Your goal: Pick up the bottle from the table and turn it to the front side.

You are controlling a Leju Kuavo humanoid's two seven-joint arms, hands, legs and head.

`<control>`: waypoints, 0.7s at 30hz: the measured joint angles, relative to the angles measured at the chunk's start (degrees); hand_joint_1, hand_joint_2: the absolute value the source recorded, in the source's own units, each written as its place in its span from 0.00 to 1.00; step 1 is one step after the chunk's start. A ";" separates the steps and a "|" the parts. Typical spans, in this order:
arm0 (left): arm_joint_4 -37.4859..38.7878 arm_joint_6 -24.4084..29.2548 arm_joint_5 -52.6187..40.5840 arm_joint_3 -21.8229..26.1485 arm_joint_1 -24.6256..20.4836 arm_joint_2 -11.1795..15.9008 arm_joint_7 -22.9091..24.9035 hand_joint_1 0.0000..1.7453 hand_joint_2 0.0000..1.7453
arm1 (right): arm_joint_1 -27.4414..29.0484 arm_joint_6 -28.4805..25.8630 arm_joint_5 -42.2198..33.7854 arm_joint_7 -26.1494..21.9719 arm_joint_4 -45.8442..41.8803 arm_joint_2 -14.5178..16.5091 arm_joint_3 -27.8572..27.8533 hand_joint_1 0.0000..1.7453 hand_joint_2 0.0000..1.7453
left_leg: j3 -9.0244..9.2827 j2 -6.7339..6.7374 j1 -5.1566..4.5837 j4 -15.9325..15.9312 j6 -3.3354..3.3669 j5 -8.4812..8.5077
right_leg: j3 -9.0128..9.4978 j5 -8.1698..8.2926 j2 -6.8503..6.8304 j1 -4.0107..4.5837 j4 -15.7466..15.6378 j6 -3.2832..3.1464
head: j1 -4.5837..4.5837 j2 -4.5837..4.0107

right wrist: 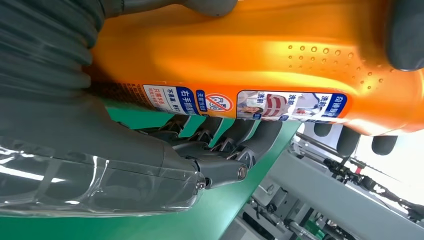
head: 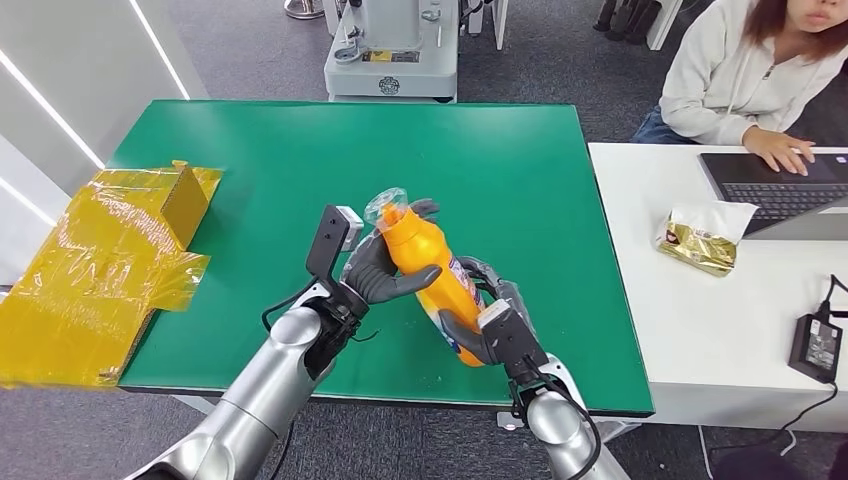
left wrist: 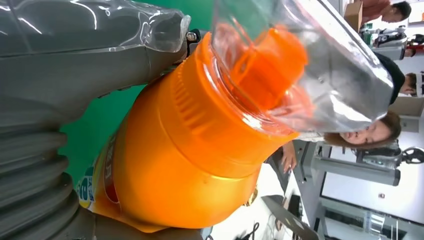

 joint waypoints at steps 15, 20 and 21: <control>3.51 -4.98 7.48 1.08 -2.24 0.10 0.81 1.00 1.00 | -0.58 -0.25 -0.33 -0.55 1.03 0.52 -0.08 0.00 1.00 | 0.00 0.00 0.00 0.00 0.00 0.01 | 0.01 0.00 0.00 0.00 0.02 0.00 | 0.01 0.00; 3.01 8.30 -3.68 1.05 -4.53 1.58 -4.56 1.00 1.00 | -0.20 -0.40 -0.37 -0.01 0.48 0.55 -0.09 0.00 1.00 | 0.00 0.01 0.01 0.00 0.00 0.02 | 0.00 0.01 0.00 0.01 0.03 -0.01 | 0.00 0.00; 2.62 12.88 -8.27 1.03 -5.25 2.14 -5.74 1.00 1.00 | 0.09 -0.31 -0.32 0.22 -0.03 0.55 -0.10 0.00 1.00 | 0.00 0.01 0.01 0.00 -0.01 0.02 | 0.00 0.01 0.01 0.01 0.03 -0.02 | -0.01 0.00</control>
